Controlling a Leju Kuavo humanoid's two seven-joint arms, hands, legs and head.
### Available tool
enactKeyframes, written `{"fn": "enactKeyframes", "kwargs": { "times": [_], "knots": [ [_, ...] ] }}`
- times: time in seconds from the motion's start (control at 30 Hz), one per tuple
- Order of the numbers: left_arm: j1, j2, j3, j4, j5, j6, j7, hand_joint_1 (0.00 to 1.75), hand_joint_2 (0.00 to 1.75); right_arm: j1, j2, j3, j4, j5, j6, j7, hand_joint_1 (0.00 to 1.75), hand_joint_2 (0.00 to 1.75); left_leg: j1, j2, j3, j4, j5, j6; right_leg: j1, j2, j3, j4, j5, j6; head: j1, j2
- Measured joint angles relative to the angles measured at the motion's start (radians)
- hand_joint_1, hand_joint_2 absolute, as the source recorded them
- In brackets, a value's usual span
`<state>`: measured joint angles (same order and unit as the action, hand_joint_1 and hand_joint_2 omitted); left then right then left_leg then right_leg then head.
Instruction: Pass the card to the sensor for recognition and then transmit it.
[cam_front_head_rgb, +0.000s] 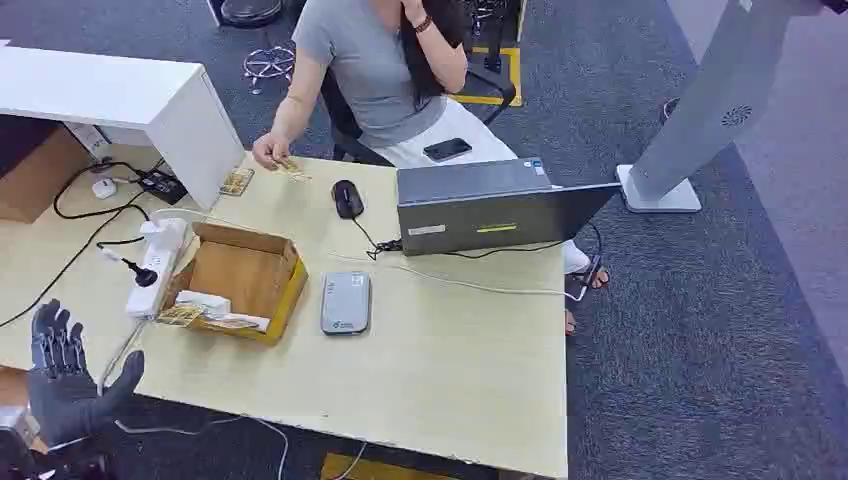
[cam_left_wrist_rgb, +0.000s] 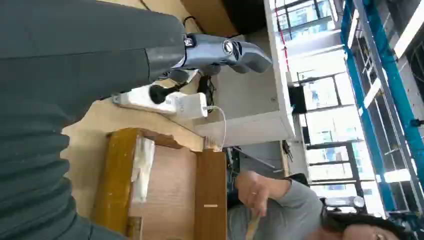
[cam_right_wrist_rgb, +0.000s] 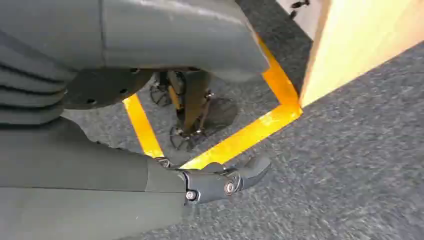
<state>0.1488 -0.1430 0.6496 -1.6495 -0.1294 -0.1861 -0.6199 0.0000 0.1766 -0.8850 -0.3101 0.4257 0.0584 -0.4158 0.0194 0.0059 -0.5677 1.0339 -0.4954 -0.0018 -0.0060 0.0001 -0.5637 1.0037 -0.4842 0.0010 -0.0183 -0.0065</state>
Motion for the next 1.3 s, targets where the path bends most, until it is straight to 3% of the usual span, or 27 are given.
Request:
{"fn": "enactKeyframes", "kwargs": {
  "times": [0.47,1.3],
  "knots": [
    [-0.244,0.142,-0.232,0.084,-0.325,0.163,0.14,0.0,1.75,-0.018,0.0,-0.008,0.028,0.092,-0.013,0.055,0.0,0.0,0.0,0.0,0.0,0.0,0.001,0.001,0.0,0.0,0.0,0.0,0.001,0.001,0.0,0.0],
    [-0.671,0.372,-0.6,0.457,-0.846,0.386,0.391,0.0,1.75,-0.045,0.003,-0.014,0.076,0.278,-0.05,0.173,0.0,0.0,0.0,0.001,-0.001,0.0,0.002,0.001,0.0,0.001,0.0,0.0,0.002,0.0,0.0,0.0]
  ]
}}
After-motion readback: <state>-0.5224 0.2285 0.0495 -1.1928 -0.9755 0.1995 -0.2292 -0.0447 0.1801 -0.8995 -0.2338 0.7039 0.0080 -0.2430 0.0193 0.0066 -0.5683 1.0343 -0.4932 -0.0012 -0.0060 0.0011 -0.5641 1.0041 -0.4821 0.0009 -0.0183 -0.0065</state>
